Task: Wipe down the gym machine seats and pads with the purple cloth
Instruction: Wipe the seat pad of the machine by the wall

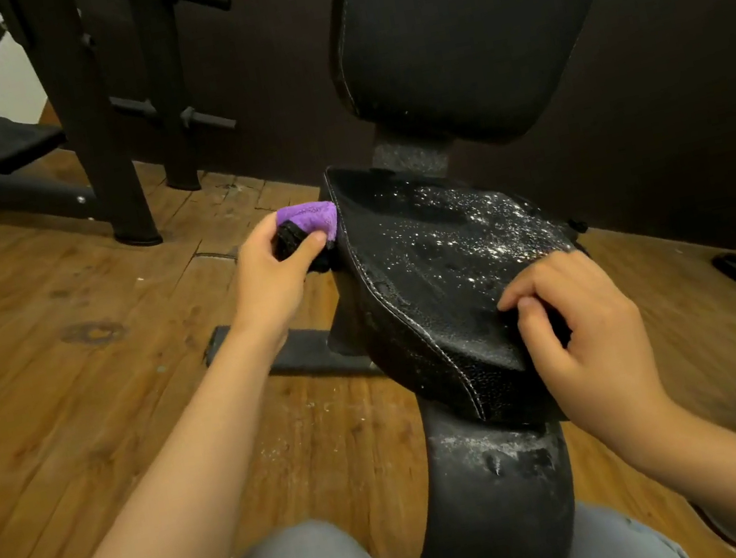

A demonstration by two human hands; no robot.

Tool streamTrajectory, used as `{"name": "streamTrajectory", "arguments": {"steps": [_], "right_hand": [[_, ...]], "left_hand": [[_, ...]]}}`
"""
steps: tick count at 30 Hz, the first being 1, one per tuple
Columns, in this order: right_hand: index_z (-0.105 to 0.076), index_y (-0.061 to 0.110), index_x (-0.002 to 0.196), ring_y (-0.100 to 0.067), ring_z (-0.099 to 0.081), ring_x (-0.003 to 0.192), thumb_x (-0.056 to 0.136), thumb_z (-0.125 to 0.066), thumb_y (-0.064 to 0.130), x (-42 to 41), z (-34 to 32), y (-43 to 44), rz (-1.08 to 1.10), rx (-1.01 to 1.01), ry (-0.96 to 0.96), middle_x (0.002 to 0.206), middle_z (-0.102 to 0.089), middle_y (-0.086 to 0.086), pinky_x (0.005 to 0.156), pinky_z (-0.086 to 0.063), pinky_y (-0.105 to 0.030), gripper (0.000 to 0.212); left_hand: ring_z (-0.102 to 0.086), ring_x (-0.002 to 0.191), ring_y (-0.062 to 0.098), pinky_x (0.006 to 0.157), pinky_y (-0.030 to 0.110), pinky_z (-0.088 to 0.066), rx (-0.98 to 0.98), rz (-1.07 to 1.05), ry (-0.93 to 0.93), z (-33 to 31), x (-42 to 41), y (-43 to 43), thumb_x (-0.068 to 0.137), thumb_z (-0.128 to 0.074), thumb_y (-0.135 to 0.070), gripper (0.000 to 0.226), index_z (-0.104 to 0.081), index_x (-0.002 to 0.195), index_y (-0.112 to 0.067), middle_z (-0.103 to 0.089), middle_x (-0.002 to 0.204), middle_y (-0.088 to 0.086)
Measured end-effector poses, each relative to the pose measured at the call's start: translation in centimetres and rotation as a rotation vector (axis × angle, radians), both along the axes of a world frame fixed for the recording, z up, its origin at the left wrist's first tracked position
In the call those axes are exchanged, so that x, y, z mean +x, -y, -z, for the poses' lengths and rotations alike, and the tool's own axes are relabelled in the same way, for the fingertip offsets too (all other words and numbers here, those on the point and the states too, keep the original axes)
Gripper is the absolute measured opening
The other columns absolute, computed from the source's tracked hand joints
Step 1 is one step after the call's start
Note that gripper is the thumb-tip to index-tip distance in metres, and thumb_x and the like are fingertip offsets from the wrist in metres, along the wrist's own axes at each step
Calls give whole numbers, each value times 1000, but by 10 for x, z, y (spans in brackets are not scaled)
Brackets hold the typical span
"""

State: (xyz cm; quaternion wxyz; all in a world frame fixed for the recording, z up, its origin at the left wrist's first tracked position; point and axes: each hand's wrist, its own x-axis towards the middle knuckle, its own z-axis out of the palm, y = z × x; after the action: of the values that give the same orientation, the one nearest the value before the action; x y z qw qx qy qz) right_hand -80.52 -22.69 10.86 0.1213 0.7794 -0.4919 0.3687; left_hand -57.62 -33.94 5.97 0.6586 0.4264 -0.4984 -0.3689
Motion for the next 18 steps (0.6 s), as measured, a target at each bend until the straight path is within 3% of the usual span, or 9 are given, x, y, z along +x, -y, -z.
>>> {"name": "streamTrajectory", "arguments": {"steps": [5,9,14,18], "right_hand": [[-60,15,82,-11,-49,83,90,-39,17,0,-1,-1,-9,0,-26,82,-55,7,77,-36,-17,22],[-60,12,83,-14,-49,83,91,-37,16,1,-1,-1,-4,-4,-64,84,-55,4,76,-37,-23,25],[-59,11,86,-15,-47,83,91,-36,14,2,-4,-3,18,43,-125,87,-54,4,77,-36,-24,24],[-57,14,87,-13,-48,86,94,-37,19,1,-7,-2,13,97,-143,90,-52,8,79,-35,-22,22]], "left_hand": [[-59,95,-2,82,12,-46,-21,-9,-14,2,0,59,91,-62,-13,20,-62,110,-17,-65,102,-8],[-60,105,13,93,29,-49,31,-11,-8,7,3,98,91,-62,-12,25,-62,116,-12,-65,112,2],[-59,109,17,94,32,-49,121,67,34,-4,9,136,92,-60,-11,29,-60,120,-12,-63,117,4],[-56,116,20,103,39,-44,198,84,63,-10,6,147,95,-55,-12,28,-57,123,-15,-61,123,5]]}}
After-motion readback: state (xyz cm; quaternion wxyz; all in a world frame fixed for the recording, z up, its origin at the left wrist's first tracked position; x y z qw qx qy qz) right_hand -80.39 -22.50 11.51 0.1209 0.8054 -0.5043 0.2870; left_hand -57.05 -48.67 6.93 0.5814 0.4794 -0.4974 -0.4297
